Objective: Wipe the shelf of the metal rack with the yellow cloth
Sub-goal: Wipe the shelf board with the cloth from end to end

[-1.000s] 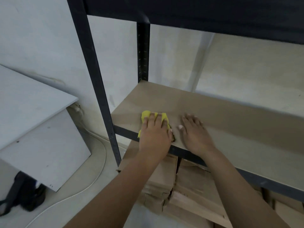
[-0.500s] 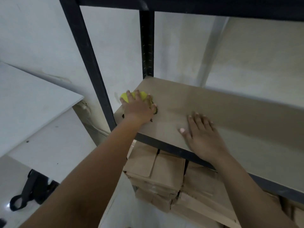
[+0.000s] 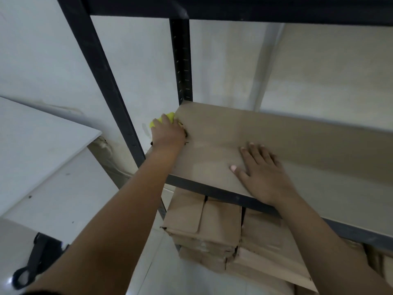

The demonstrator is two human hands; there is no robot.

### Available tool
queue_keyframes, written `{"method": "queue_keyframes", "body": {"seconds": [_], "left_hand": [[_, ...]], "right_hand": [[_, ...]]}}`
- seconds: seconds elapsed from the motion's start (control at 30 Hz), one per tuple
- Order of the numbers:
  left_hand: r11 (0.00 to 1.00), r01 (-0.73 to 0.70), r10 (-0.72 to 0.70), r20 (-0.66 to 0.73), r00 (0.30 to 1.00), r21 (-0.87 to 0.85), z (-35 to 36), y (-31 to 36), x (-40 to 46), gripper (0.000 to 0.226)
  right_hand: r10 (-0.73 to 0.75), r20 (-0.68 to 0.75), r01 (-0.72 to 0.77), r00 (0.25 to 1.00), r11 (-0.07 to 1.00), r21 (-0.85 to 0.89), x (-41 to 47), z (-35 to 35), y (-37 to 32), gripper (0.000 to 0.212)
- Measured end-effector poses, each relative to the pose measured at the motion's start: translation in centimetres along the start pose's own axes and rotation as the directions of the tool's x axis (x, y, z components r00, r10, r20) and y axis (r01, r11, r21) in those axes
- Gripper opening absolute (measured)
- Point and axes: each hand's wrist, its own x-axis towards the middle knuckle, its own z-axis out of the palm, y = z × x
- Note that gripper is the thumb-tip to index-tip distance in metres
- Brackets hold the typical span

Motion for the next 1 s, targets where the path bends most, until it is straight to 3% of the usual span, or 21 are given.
{"method": "queue_keyframes", "body": {"seconds": [0.17, 0.33, 0.43, 0.53, 0.8, 1.0], "left_hand": [[0.998, -0.052, 0.052, 0.017, 0.999, 0.029, 0.2, -0.4, -6.1, 0.054], [0.991, -0.127, 0.13, -0.069, 0.989, 0.034, 0.1, -0.2, -11.9, 0.054], [0.994, -0.106, 0.107, -0.094, 0.99, 0.018, 0.6, -0.2, -13.5, 0.06], [0.998, -0.055, 0.057, -0.095, 0.994, 0.02, 0.5, 0.2, -12.5, 0.067], [0.994, 0.091, -0.085, 0.087, 0.993, -0.058, -0.6, 1.9, -7.0, 0.069], [0.995, 0.096, -0.097, 0.057, 0.994, 0.017, 0.3, 2.7, -6.4, 0.069]], "right_hand": [[-0.009, 0.003, 0.009, 1.0, 1.0, 0.005, -0.1, -0.1, 0.0, 0.069], [-0.021, -0.002, 0.021, 1.0, 1.0, -0.013, -0.1, 0.0, 0.1, 0.069], [-0.03, -0.006, 0.03, 1.0, 0.999, -0.021, -0.3, 0.0, 0.1, 0.069], [-0.03, -0.005, 0.03, 1.0, 0.999, -0.038, -0.5, 0.0, 0.1, 0.067], [-0.014, -0.002, 0.014, 1.0, 1.0, -0.025, -0.2, -0.2, 0.0, 0.066], [0.013, -0.003, -0.013, 1.0, 1.0, -0.022, -0.3, -0.3, -0.2, 0.066]]}}
